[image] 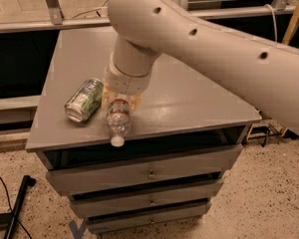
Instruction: Move water bottle near green can
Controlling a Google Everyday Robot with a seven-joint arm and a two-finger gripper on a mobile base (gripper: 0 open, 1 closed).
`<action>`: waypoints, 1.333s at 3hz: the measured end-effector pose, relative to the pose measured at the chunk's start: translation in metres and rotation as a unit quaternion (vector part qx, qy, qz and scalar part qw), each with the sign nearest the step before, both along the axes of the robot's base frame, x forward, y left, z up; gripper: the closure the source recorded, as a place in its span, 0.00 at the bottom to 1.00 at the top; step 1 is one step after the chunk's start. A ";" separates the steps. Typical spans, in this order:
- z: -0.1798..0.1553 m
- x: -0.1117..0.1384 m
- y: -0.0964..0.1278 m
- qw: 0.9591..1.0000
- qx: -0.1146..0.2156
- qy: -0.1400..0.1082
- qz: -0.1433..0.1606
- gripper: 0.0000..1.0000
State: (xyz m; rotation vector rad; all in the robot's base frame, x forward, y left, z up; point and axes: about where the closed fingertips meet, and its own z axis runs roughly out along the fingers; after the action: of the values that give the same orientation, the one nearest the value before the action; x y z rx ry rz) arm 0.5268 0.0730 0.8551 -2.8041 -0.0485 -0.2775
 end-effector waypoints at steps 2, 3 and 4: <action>0.020 0.018 0.019 0.992 -0.008 0.080 -0.098 0.36; 0.025 0.021 0.021 0.990 -0.005 0.088 -0.113 0.12; 0.024 0.021 0.023 0.990 -0.004 0.088 -0.112 0.00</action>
Offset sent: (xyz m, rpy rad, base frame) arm 0.0312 0.0257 0.0367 -0.0094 0.2679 -0.3300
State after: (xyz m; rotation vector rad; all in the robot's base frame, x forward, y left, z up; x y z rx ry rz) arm 0.5477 0.0955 0.8791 -2.8306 0.3085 -0.0808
